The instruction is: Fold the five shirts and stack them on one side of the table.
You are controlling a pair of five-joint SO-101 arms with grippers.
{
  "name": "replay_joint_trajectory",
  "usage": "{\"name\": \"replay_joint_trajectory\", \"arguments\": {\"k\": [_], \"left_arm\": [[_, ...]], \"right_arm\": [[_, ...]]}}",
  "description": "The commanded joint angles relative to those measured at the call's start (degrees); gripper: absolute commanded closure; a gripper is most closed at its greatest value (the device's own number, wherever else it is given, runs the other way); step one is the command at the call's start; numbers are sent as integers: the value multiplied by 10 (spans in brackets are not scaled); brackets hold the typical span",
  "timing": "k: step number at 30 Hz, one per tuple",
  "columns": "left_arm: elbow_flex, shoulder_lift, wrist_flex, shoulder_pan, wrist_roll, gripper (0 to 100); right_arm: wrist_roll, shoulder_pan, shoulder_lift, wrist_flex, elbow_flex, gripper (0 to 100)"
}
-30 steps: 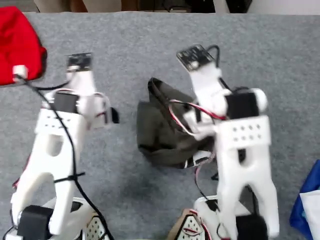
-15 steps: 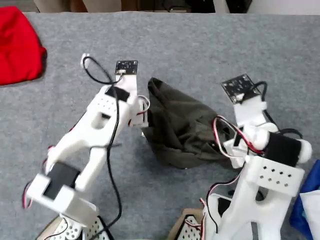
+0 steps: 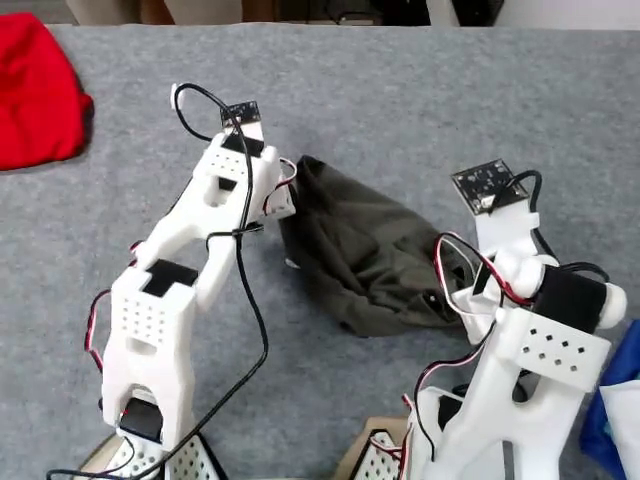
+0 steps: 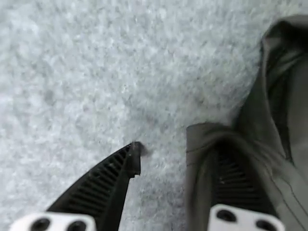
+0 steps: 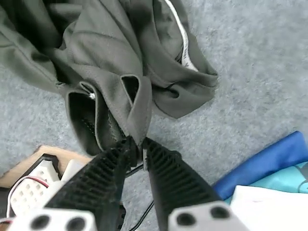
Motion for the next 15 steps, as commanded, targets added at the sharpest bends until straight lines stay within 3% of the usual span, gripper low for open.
{"name": "replay_joint_trajectory", "arguments": {"k": [1, 7, 15], "left_arm": [[-57, 10, 18, -4, 4, 809], [-77, 18, 22, -4, 4, 977], [-76, 17, 37, -1, 34, 981]], "right_arm": [[4, 10, -15, 4, 12, 972], [4, 10, -15, 2, 18, 972], [4, 10, -15, 2, 18, 972]]}}
